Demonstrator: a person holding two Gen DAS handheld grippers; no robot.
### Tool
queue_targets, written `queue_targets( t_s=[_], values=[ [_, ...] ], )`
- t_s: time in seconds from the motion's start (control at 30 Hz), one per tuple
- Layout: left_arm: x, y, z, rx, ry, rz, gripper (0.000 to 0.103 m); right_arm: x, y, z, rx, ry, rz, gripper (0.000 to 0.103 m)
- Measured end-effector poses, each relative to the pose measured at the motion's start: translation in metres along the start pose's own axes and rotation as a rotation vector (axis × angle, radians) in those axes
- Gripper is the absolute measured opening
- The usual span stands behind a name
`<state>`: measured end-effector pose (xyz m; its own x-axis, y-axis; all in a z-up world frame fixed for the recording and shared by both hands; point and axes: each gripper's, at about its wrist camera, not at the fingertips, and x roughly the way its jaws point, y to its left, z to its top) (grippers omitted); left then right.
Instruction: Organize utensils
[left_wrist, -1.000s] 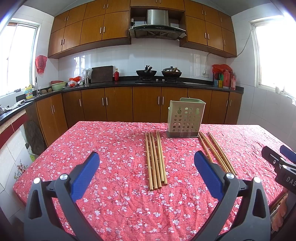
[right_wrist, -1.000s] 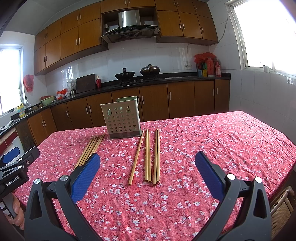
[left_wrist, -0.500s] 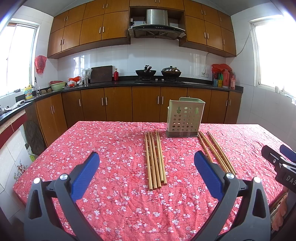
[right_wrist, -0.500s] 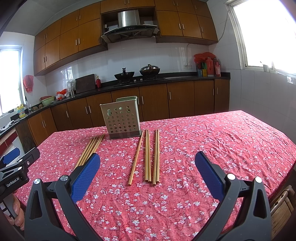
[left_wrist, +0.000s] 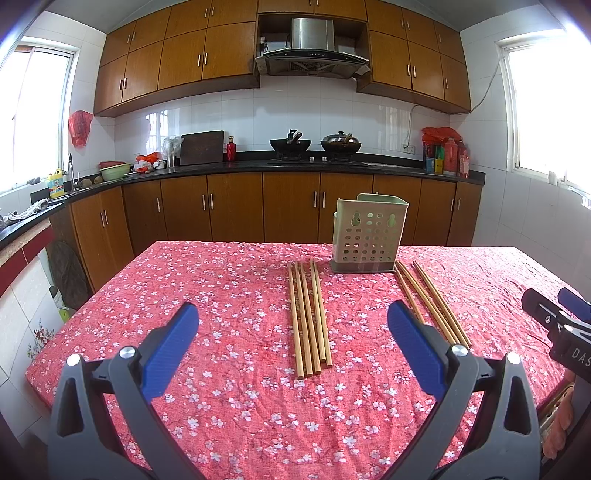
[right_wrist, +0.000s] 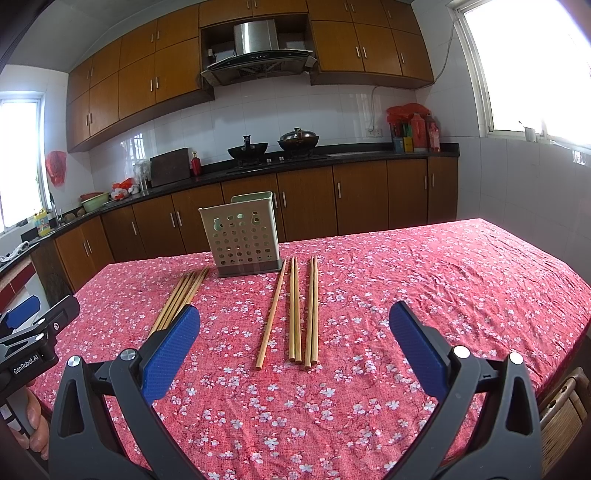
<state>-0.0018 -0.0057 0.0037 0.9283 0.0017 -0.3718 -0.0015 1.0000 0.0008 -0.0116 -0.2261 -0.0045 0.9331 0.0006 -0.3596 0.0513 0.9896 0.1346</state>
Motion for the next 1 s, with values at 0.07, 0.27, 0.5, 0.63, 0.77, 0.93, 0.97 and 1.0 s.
queue_targets(
  t_s=[0.07,0.27,0.5,0.63,0.77,0.93,0.97,1.0],
  values=[
    [0.0000,0.0000,0.0000,0.000,0.000,0.000,0.099,-0.0001,0.0000,0.0001,0.000,0.000,0.000,0.101],
    [0.0000,0.0000,-0.0001,0.001,0.000,0.000,0.099,-0.0004,0.0000,0.0001,0.001,-0.001,0.000,0.101],
    [0.0000,-0.0001,0.0000,0.000,0.000,0.000,0.099,-0.0006,-0.0002,-0.0004,0.001,-0.001,0.001,0.101],
    [-0.0001,-0.0004,0.0001,0.000,0.001,0.000,0.099,-0.0006,-0.0005,-0.0008,0.002,0.000,0.001,0.101],
    [0.0000,-0.0004,0.0000,0.001,0.001,0.001,0.099,-0.0005,-0.0006,-0.0011,0.002,0.000,0.001,0.101],
    [0.0023,0.0008,-0.0016,0.001,0.003,0.002,0.099,-0.0008,-0.0013,-0.0014,0.002,0.002,0.000,0.101],
    [0.0044,0.0021,-0.0028,0.001,0.005,0.002,0.099,-0.0014,-0.0018,-0.0014,0.002,0.002,0.000,0.101],
    [0.0049,0.0018,-0.0032,0.002,0.007,0.004,0.099,-0.0019,-0.0023,-0.0013,0.002,0.004,-0.001,0.101]
  ],
)
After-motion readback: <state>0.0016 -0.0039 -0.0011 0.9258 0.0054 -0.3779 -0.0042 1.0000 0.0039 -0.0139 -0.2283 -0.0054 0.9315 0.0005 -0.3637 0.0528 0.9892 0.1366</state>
